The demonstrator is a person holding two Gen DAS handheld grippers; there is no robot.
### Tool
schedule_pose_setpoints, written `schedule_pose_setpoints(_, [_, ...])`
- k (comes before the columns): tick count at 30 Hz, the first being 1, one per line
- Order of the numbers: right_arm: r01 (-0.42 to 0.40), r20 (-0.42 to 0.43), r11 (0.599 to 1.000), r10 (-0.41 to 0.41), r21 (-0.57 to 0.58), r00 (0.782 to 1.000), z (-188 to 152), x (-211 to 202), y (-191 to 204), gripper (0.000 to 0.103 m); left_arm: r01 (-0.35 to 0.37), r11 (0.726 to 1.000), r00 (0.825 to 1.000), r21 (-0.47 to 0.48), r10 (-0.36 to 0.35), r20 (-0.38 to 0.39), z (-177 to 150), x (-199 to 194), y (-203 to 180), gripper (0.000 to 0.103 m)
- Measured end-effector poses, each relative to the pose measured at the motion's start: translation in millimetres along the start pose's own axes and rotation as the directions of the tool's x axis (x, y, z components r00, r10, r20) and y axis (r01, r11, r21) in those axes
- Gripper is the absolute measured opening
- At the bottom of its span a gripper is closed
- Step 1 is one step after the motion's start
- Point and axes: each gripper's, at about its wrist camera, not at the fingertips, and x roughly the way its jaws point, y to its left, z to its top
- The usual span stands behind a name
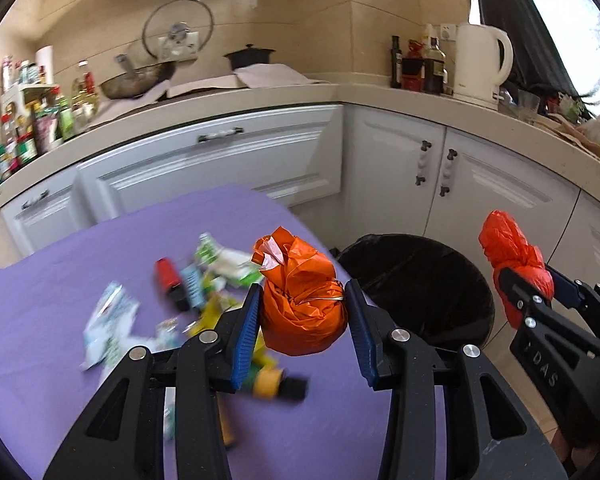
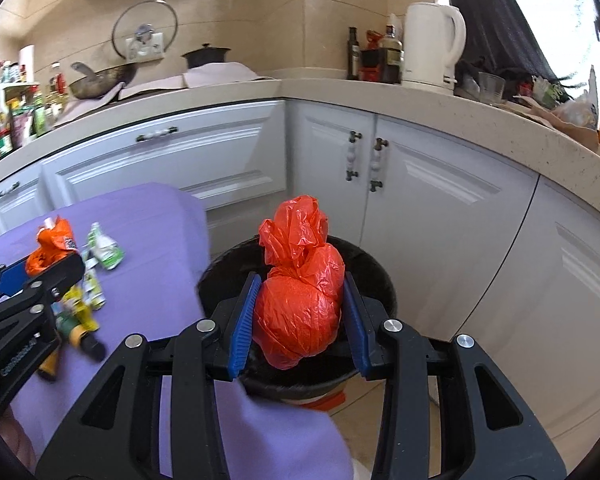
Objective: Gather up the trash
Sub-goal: 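Carry the red bag toward the bin while the left gripper grasps the orange bag, then drop the red bag and orange bag into the black bin, opening both grippers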
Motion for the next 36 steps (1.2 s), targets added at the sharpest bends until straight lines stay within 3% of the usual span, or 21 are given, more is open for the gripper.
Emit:
schedule_pose_setpoints(19, [0.025,-0.077,0.999,-0.023,0.029,0.997,13.1,77.5,-31.6,0.040,0.024,0.996,0.993,0.084,-0.014,-0.117,27.9,91.4,-49.0,0.043])
schedule_pose_setpoints(22, [0.016,-0.094,0.999,-0.011,0.049,0.996,11.6,89.1,-35.6,0.044,0.022,0.995,0.991,0.095,-0.009,-0.136,26.0,99.7,-53.5,0.050])
schedule_pose_setpoints(23, [0.014,-0.098,0.998,-0.009,0.056,0.995,11.1,91.6,-37.0,0.049,0.017,0.995,0.991,0.099,-0.003,-0.137,25.4,101.2,-54.6,0.061])
schedule_pose_setpoints(24, [0.018,-0.098,0.998,-0.012,0.063,0.995,9.9,93.4,-38.6,0.052,0.012,0.995,0.991,0.100,0.001,-0.135,25.1,102.3,-55.6,0.066])
schedule_pose_setpoints(36, [0.033,-0.086,0.997,-0.027,0.072,0.996,12.3,84.1,-42.2,0.052,0.000,0.997,0.991,0.076,0.010,-0.133,25.1,96.2,-47.3,0.066])
